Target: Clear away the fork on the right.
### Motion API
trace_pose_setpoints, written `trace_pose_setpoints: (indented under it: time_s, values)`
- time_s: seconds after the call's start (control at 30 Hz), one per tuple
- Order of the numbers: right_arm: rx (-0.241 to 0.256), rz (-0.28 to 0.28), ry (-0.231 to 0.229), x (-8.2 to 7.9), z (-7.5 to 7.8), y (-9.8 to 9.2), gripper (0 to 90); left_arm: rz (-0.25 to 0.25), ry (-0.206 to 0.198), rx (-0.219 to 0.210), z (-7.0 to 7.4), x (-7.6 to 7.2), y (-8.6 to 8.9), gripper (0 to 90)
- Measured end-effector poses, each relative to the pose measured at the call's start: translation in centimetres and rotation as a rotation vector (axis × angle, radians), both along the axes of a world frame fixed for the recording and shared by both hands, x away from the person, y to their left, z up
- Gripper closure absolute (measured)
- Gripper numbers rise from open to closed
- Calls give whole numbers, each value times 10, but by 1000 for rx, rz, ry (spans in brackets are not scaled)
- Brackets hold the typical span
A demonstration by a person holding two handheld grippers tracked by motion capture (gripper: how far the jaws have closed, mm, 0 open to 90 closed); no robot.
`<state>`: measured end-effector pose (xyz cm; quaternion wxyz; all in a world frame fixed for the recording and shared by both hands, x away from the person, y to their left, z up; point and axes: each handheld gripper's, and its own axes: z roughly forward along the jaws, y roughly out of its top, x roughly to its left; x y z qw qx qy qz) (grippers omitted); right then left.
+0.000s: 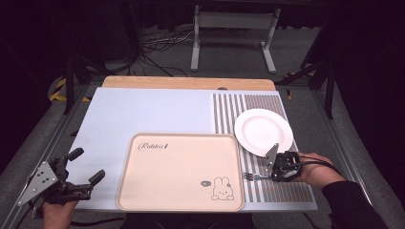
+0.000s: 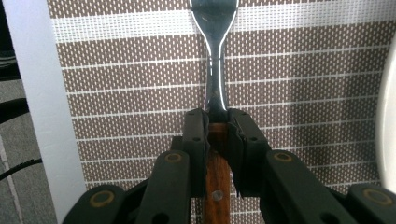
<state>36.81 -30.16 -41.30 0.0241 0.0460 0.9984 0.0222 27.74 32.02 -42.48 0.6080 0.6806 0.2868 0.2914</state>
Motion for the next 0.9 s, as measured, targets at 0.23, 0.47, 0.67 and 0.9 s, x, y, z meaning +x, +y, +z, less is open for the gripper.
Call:
trace_pose_setpoints:
  time_s: [0.23, 0.47, 0.67, 0.9]
  values:
    - [7, -1, -11, 0, 2, -1, 784, 0, 0, 1, 0, 0, 0, 13]
    - [63, -21, -50, -1, 23, -9, 784, 1, 1, -2, 0, 0, 0, 13]
    - [86, -26, -74, -4, 37, -9, 784, 2, 1, -3, 0, 0, 0, 13]
    - [135, -22, -117, -6, 57, 1, 783, 2, 1, -3, 0, 0, 0, 13]
